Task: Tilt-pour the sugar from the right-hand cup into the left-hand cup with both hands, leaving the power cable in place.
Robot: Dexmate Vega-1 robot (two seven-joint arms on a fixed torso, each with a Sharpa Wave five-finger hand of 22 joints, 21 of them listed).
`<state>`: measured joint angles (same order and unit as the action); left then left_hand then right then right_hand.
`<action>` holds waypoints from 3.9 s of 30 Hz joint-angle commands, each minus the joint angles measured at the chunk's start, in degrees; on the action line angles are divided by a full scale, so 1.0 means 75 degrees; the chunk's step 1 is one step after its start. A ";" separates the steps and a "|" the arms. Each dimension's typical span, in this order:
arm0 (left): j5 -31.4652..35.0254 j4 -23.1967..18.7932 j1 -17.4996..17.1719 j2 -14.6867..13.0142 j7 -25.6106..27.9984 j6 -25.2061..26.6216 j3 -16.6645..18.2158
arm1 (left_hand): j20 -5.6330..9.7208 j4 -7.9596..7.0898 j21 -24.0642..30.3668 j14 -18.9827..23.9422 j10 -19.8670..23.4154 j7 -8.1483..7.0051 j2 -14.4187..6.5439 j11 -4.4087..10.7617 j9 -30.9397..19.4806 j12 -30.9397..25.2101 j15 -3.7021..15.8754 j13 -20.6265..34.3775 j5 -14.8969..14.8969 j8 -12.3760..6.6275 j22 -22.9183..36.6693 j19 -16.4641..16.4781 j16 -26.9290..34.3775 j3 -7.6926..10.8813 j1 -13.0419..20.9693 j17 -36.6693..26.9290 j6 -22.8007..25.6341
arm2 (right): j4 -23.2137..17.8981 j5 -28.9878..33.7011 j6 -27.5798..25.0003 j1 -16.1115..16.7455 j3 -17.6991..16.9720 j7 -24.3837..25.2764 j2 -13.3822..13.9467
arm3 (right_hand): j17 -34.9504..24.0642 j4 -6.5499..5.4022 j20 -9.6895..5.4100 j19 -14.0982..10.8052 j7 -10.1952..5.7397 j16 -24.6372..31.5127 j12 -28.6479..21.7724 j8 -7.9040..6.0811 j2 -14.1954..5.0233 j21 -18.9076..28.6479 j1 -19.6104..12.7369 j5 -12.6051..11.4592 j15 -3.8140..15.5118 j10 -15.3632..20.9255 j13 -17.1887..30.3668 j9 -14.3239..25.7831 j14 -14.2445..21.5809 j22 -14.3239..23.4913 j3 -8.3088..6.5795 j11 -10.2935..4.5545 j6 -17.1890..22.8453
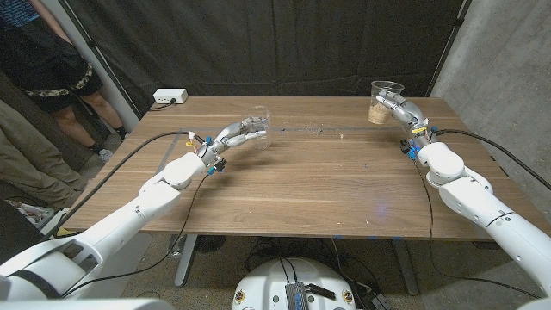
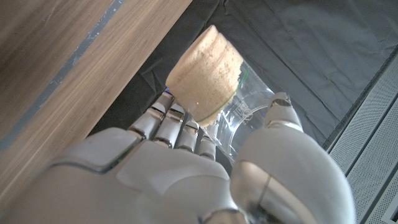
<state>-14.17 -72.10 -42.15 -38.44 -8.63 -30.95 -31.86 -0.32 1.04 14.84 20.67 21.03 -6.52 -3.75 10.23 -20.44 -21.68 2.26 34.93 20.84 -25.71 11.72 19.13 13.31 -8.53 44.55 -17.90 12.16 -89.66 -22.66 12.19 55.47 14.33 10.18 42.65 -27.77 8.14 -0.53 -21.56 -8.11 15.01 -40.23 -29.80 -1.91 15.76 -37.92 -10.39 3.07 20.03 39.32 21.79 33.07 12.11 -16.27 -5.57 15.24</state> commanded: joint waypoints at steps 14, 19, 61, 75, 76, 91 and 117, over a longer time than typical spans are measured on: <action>-0.0456 0.0305 0.0425 0.0545 -0.0032 0.0067 0.0109 | -0.0017 0.0035 0.0051 0.0082 0.0009 0.0046 -0.0051 -0.0022 -0.0056 -0.0114 0.0994 0.0058 -0.0065 -0.0081 0.0022 0.0043 -0.0029 -0.0068 0.0095 -0.0060 0.0055 | -0.0071 0.0006 0.0238 0.0083 -0.0068 0.0140 -0.0083 | -0.0042 -0.0020 -0.0039 0.0006 -0.0012 -0.0032 -0.0039 -0.0014 -0.0056 -0.0023 -0.0022 -0.0021 0.1345 0.0095 0.0020 0.0015 0.0090 0.0033 -0.0039 -0.0048 0.0117; -0.0523 0.0463 0.0522 0.0662 -0.0085 0.0041 0.0108 | 0.0004 0.0034 0.0051 0.0105 0.0007 0.0048 -0.0068 -0.0017 -0.0062 -0.0127 0.0990 0.0066 -0.0079 -0.0095 0.0023 0.0042 -0.0030 -0.0076 0.0108 -0.0072 0.0069 | 0.0063 0.0047 0.0402 0.0059 -0.0055 0.0184 -0.0165 | -0.0045 -0.0021 -0.0043 0.0007 -0.0002 -0.0038 -0.0040 -0.0021 -0.0060 -0.0024 -0.0022 -0.0022 0.1346 0.0118 0.0015 0.0015 0.0101 0.0033 -0.0043 -0.0049 0.0141; -0.0695 0.0840 0.0748 0.0813 -0.0460 -0.0090 0.0132 | 0.0011 -0.0002 0.0057 0.0142 0.0019 0.0061 -0.0163 -0.0082 -0.0097 -0.0224 0.0970 0.0116 -0.0185 -0.0156 0.0030 0.0032 -0.0083 -0.0167 0.0137 -0.0163 0.0091 | -0.0543 0.0075 0.0376 0.0542 -0.0425 0.0573 0.0045 | -0.0085 0.0002 -0.0071 -0.0011 -0.0040 -0.0053 -0.0048 -0.0043 -0.0103 -0.0028 -0.0106 -0.0024 0.1354 0.0240 0.0026 0.0021 0.0250 0.0030 -0.0098 -0.0098 0.0220; -0.0701 0.0990 0.0858 0.0879 -0.0684 -0.0036 0.0055 | 0.0028 -0.0014 0.0063 0.0149 0.0012 0.0073 -0.0189 -0.0075 -0.0104 -0.0249 0.0958 0.0130 -0.0215 -0.0169 0.0032 0.0038 -0.0101 -0.0200 0.0147 -0.0189 0.0093 | -0.1613 -0.0422 -0.0664 0.0791 -0.0820 0.0469 0.0579 | -0.0123 0.0025 -0.0021 -0.0030 -0.0009 -0.0062 -0.0016 0.0016 -0.0107 -0.0023 -0.0157 -0.0013 0.1363 0.0175 0.0049 0.0022 0.0229 0.0032 -0.0105 -0.0037 0.0098; -0.0703 0.0998 0.0862 0.0883 -0.0694 -0.0027 0.0053 | 0.0026 -0.0014 0.0063 0.0154 0.0003 0.0077 -0.0190 -0.0065 -0.0105 -0.0248 0.0956 0.0131 -0.0217 -0.0168 0.0032 0.0039 -0.0100 -0.0203 0.0148 -0.0191 0.0087 | -0.1666 -0.0443 -0.0703 0.0794 -0.0848 0.0448 0.0617 | -0.0134 0.0030 -0.0010 -0.0027 0.0002 -0.0057 -0.0013 0.0019 -0.0109 -0.0024 -0.0168 -0.0010 0.1354 0.0172 0.0051 0.0023 0.0223 0.0032 -0.0104 -0.0051 0.0094; -0.0723 0.1207 0.1066 0.0969 -0.1132 0.0096 -0.0072 | 0.0031 -0.0028 0.0065 0.0165 -0.0006 0.0098 -0.0219 -0.0094 -0.0109 -0.0275 0.0949 0.0143 -0.0250 -0.0183 0.0033 0.0033 -0.0115 -0.0241 0.0157 -0.0220 0.0094 | -0.2292 -0.0523 -0.1347 0.0645 -0.1115 0.0314 0.1030 | -0.0174 0.0011 0.0019 -0.0032 0.0048 -0.0045 -0.0008 0.0022 -0.0123 -0.0023 -0.0160 0.0016 0.1340 0.0192 0.0058 0.0025 0.0229 0.0034 -0.0091 -0.0030 0.0115; -0.0533 0.1437 0.1311 0.1162 -0.1296 0.0209 -0.0161 | 0.0105 -0.0041 0.0086 0.0198 0.0052 0.0084 -0.0261 -0.0098 -0.0107 -0.0344 0.0947 0.0160 -0.0299 -0.0233 0.0036 0.0071 -0.0131 -0.0293 0.0186 -0.0258 0.0199 | -0.2798 -0.0792 -0.2407 -0.0170 -0.1157 -0.0361 0.1552 | -0.0217 -0.0015 0.0051 -0.0077 0.0146 -0.0030 -0.0025 0.0033 -0.0098 -0.0010 -0.0111 0.0041 0.1332 0.0290 0.0070 0.0029 0.0295 0.0034 -0.0054 0.0025 0.0151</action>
<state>-18.74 -61.82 -32.88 -30.35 -18.20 -29.77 -32.83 -0.01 0.61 15.28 21.60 20.94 -6.03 -5.33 9.73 -21.14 -23.78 2.54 35.99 18.62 -27.16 11.85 19.44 12.41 -10.21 45.69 -19.56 13.11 -109.82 -27.80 -2.94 56.75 5.53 9.77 52.91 -29.09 8.22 -0.31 -21.78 -7.53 14.61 -40.28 -29.79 -2.52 15.76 -38.95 -9.96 3.37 21.94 39.67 21.94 34.81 12.11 -16.68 -5.46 16.14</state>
